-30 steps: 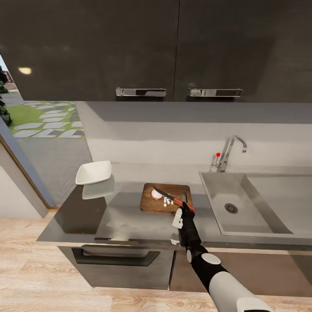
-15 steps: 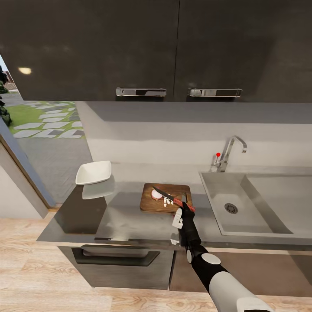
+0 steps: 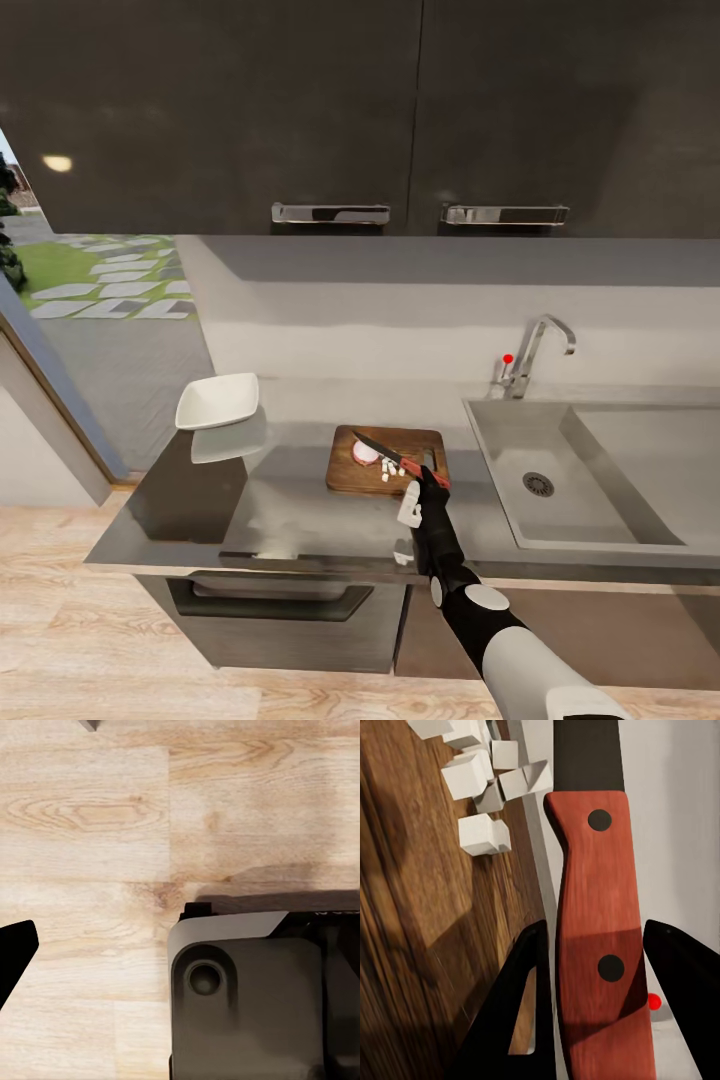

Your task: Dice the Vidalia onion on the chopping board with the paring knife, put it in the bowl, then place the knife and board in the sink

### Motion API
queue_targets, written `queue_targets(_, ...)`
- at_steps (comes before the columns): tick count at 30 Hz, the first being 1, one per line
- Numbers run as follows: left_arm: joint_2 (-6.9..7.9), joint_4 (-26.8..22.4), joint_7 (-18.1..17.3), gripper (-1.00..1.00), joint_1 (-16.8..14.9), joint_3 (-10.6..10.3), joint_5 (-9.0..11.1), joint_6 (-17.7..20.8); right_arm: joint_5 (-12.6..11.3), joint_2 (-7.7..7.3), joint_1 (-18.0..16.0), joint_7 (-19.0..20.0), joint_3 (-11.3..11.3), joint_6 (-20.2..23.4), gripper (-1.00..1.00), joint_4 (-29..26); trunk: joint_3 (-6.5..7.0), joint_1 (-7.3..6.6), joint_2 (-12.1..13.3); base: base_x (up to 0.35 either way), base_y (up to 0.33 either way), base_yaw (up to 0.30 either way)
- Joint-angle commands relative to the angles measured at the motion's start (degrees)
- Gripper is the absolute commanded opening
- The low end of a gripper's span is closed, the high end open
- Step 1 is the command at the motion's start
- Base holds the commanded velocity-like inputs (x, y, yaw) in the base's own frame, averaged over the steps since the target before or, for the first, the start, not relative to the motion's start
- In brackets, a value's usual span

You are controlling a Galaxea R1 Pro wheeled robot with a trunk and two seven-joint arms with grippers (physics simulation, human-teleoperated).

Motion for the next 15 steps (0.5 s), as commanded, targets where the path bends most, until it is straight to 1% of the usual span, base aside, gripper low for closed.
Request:
queue_targets(1, -0.03, 0.3, 0.3, 1.00, -0.1, -0.5, 0.1, -0.4, 0.1, 0.03, 0.0, 0.1, -0.3, -0.5, -1.00, 0.1, -0.12, 0.04, -0.1, 0.000, 0.000, 0.000)
queue_targets(15, -0.03, 0.3, 0.3, 1.00, -0.1, -0.5, 0.1, -0.4, 0.3, 0.03, 0.0, 0.1, -0.3, 0.1, -1.00, 1.2, -0.12, 0.04, -0.1, 0.000, 0.000, 0.000)
